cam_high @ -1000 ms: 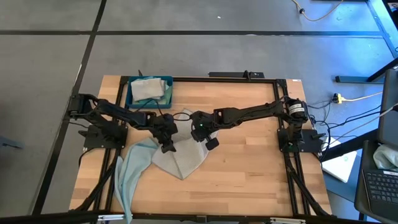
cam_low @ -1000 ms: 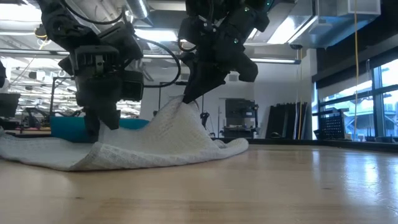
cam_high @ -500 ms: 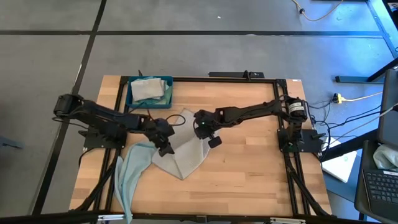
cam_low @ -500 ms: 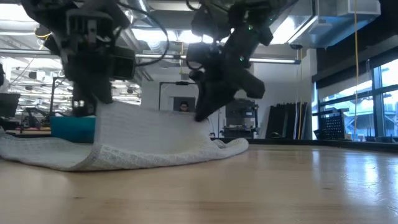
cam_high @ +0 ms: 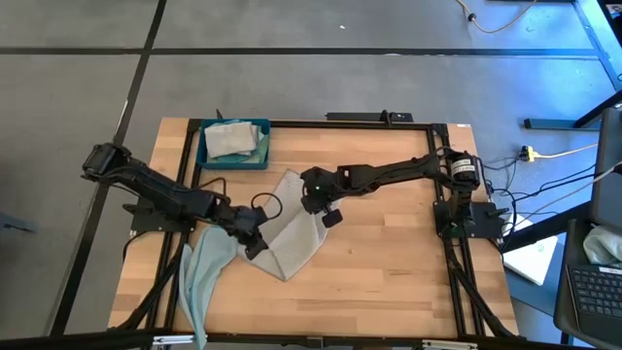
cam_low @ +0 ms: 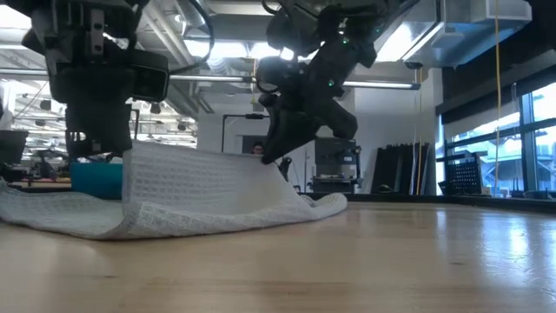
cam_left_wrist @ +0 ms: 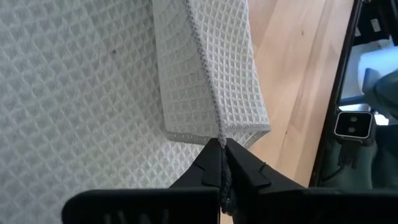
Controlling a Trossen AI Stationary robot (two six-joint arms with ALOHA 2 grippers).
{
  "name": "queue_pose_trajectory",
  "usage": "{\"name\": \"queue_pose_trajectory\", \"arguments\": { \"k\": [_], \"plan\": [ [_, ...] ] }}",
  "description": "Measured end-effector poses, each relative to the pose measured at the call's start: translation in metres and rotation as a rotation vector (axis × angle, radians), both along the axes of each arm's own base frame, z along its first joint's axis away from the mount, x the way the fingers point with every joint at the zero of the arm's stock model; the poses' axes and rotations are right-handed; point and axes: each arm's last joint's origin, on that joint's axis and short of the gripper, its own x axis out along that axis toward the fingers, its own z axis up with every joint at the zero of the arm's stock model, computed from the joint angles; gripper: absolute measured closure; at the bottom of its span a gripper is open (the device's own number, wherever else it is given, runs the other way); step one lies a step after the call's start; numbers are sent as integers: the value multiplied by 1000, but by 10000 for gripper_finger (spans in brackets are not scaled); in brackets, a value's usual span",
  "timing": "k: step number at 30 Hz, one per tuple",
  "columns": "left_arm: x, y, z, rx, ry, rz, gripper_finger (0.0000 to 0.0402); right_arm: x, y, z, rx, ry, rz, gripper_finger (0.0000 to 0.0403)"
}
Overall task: Fold microfiber towels
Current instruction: Fold the gray towel
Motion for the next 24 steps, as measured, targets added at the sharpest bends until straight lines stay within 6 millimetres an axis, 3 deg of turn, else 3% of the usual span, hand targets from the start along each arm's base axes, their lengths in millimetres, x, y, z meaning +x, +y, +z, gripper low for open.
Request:
{"name": "queue_pose_trajectory", "arguments": {
  "k": [11, 24],
  "plan": [
    [-8, -24, 0, 33, -2, 46, 401, 4, 1, 3, 0, -54, 66, 349],
    [-18, -27, -7, 89, 83, 89, 401, 2, -1, 2, -44, -25, -10, 170]
  ]
}}
